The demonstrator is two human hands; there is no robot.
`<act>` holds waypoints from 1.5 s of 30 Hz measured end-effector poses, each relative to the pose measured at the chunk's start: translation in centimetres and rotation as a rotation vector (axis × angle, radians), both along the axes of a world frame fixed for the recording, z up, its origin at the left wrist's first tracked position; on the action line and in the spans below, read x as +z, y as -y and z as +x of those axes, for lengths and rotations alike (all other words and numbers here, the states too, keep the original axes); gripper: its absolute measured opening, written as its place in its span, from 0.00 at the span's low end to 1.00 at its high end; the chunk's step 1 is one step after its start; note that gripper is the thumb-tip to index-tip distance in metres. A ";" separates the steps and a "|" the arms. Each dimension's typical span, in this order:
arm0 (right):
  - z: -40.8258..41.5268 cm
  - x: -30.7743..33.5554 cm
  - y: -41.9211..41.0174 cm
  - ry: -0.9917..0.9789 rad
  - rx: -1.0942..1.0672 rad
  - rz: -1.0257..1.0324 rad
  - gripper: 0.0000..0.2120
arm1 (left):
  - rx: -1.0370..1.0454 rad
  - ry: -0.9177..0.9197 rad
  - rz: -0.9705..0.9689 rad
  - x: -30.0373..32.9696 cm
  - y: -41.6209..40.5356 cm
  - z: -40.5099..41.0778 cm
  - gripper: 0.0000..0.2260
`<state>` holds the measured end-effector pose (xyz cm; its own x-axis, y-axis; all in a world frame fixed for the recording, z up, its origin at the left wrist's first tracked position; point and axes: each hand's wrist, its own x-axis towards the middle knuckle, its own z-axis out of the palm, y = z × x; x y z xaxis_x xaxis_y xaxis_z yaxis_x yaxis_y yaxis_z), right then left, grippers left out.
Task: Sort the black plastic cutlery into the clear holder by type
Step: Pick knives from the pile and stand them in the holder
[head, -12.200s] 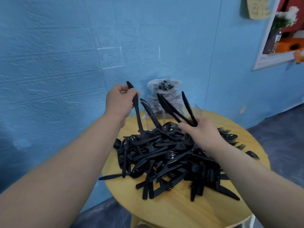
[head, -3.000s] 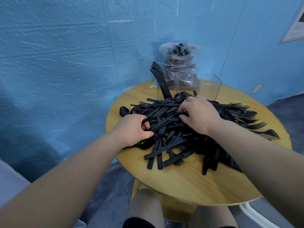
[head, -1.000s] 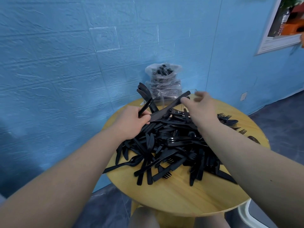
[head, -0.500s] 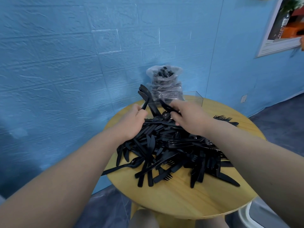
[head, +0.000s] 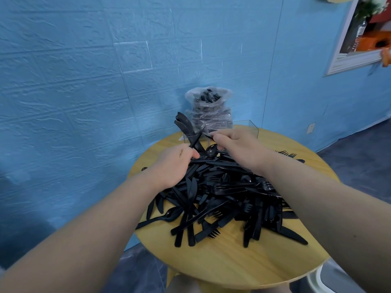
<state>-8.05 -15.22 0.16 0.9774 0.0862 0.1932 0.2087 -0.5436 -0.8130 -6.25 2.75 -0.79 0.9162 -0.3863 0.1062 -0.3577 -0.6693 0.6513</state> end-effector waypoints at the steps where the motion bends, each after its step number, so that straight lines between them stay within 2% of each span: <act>1: 0.1 -0.1 0.0 -0.028 0.003 0.063 0.11 | -0.003 0.002 0.002 0.0 -0.1 0.0 0.17; 6: 0.8 -0.1 0.0 -0.132 -0.009 0.413 0.09 | -0.001 0.049 -0.021 -0.7 -0.6 0.6 0.20; 10: 0.9 0.6 0.1 -0.153 -0.045 0.461 0.08 | 0.014 0.104 -0.026 -0.8 -0.6 0.8 0.20; 17: 1.1 0.1 -0.6 -0.218 0.060 0.744 0.10 | -0.047 0.111 -0.077 0.1 0.7 -0.1 0.20; 23: 0.9 -0.4 -0.9 -0.117 -0.004 0.685 0.04 | -0.095 0.005 -0.126 -0.3 0.8 -0.2 0.16; 26: 0.9 -0.4 -1.2 -0.073 -0.061 0.610 0.12 | -0.104 0.096 -0.007 -0.5 0.6 0.1 0.16; 28: 0.7 -0.4 -1.7 -0.056 -0.040 0.569 0.08 | -0.106 0.184 0.109 -0.4 0.5 0.2 0.14; 30: 0.5 -0.3 -2.1 -0.014 -0.040 0.418 0.04 | -0.117 0.206 0.181 -0.6 0.4 0.4 0.13; 32: 0.6 -0.3 -2.1 -0.018 -0.060 0.334 0.06 | -0.120 0.204 0.222 -0.8 0.5 0.3 0.13; 39: 1.0 -0.6 -0.6 -0.131 -0.137 0.607 0.07 | -0.082 0.204 0.248 -0.5 -0.7 0.2 0.10; 45: 0.8 -0.5 0.1 -0.214 -0.090 0.689 0.07 | -0.044 0.276 0.328 -1.1 -1.3 0.6 0.13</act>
